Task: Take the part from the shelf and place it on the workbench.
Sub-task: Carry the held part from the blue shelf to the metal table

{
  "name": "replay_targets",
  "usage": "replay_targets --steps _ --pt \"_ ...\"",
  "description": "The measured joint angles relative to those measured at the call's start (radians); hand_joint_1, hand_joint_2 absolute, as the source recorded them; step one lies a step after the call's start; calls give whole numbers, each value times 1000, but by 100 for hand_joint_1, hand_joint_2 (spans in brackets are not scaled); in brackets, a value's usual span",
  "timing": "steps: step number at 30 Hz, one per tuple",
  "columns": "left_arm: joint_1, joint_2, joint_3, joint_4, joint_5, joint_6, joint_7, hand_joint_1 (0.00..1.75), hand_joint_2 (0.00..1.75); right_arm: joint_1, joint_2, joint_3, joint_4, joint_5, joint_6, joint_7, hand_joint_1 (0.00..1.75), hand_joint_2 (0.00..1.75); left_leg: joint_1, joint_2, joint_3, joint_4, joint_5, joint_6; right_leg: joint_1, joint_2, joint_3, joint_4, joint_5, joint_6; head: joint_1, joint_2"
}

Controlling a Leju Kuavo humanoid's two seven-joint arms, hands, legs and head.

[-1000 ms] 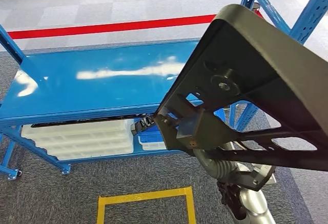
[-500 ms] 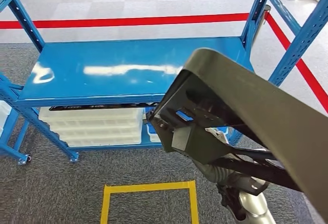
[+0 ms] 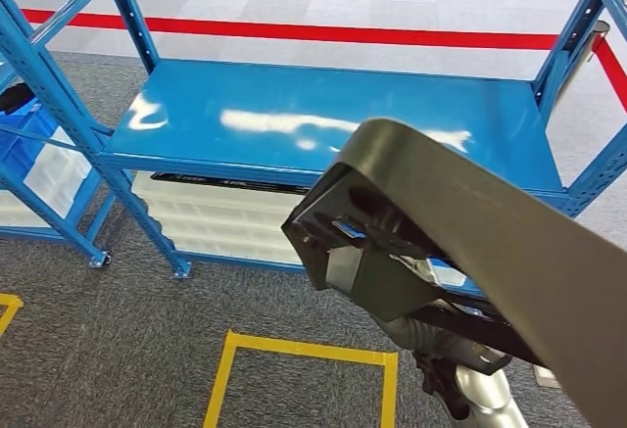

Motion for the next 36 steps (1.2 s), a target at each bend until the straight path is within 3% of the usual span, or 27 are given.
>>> replay_targets --steps 2,4,6,8,10,11,12,13,15,17,18,19,21,22,24,26,27,29,30,31,33,35,36 --pt "-2 0 0 0 0 0 0 0 175 -5 0 6 0 3 1 -3 175 175 -10 30 22 -58 14 14 3 -17 -1 1 0 9 1 0" --pt "0 0 0 0 -1 0 1 0 175 -11 0 12 0 7 3 -4 175 175 -15 16 17 -61 17 30 3 -33 2 -2 0 21 1 0" --pt "1 0 0 0 -1 2 1 0 175 -15 0 16 0 9 4 -6 175 175 -12 -3 17 -69 26 48 0 1 -2 17 -21 29 1 0" --pt "-1 0 0 0 -2 4 1 0 175 -16 -1 19 0 11 5 -8 175 175 -10 -23 16 -75 33 60 -1 64 -41 109 -80 30 3 0" --pt "-2 0 0 0 -5 8 3 0 175 -15 -2 21 2 13 6 -12 175 175 -12 -48 15 -74 35 63 1 86 -98 234 -130 28 4 0" --pt "-1 1 0 0 -9 11 4 0 175 -15 -2 23 4 14 7 -15 175 175 -13 -61 15 -73 35 63 3 88 -113 265 -131 27 4 0" --pt "0 2 0 0 -12 13 6 0 175 -16 -2 26 5 16 8 -19 175 175 -14 -75 15 -72 35 63 4 90 -110 255 -111 27 4 0" --pt "0 3 0 0 -14 15 7 0 175 -18 -3 28 7 18 9 -23 175 175 -14 -90 16 -69 34 62 3 95 -90 208 -74 26 4 0" --pt "-1 4 -1 0 -16 18 10 0 175 -24 -3 32 9 22 12 -32 175 175 -14 -118 11 -59 31 57 0 137 -37 81 -9 23 4 0" --pt "-3 7 -2 0 -16 20 10 0 175 -29 -3 35 9 26 14 -41 175 175 -12 -143 -4 -48 30 48 -3 178 -16 21 5 20 3 0" --pt "-2 9 -2 0 -16 22 10 0 175 -31 -3 37 9 27 15 -44 175 175 -11 -155 -11 -45 32 43 -2 181 -17 18 2 17 2 0" --pt "0 12 -2 0 -15 24 10 0 175 -35 -3 39 8 27 16 -47 175 175 -8 -166 -16 -45 34 39 -3 170 -17 17 1 13 2 0" --pt "3 18 -2 0 -14 27 9 0 175 -43 -2 43 8 28 16 -52 175 175 -10 -143 -25 -29 23 28 -6 143 -14 14 2 4 1 0" --pt "2 21 -2 0 -12 29 7 0 175 -46 -1 44 7 28 17 -55 175 175 -10 -115 -40 2 4 23 -8 127 -12 13 1 0 1 0" --pt "-3 23 -2 0 -8 30 2 0 175 -48 0 47 3 28 17 -60 175 175 -7 -65 -97 118 -54 11 -7 93 -11 13 -2 -6 0 0" --pt "-4 25 -2 0 -2 30 -4 0 175 -51 0 49 1 28 16 -61 175 175 -1 -54 -148 220 -86 4 -7 61 -10 13 -5 -7 0 0" --pt "-2 26 -2 0 2 30 -6 0 175 -53 0 51 1 28 16 -61 175 175 1 -51 -150 224 -76 2 -7 46 -8 13 -7 -7 0 0" --pt "-1 29 -1 0 5 30 -8 0 175 -58 1 52 0 28 16 -61 175 175 1 -35 -100 122 -11 5 -7 21 0 13 -13 -4 0 0" --pt "-1 31 -1 0 5 30 -9 0 175 -61 2 52 -1 27 16 -61 175 175 -5 -11 -66 56 16 11 -6 10 4 13 -16 0 0 0" --pt "-3 32 -1 0 5 31 -10 0 175 -64 3 52 -1 25 15 -62 175 175 -10 10 -41 3 34 19 -4 0 7 13 -19 3 0 0" --pt "-4 36 -1 0 5 34 -11 0 175 -65 7 51 2 20 15 -62 175 175 -22 33 -27 -34 36 33 0 -19 11 10 -24 12 0 0" --pt "0 40 -1 0 3 41 -11 0 175 -66 12 51 7 16 13 -62 175 175 -22 14 -27 -42 38 44 0 -30 19 5 -28 23 0 0" --pt "2 43 -1 -1 2 44 -11 0 175 -66 15 51 11 15 10 -62 175 175 -19 3 -25 -48 41 51 -1 -14 20 11 -37 27 0 0"
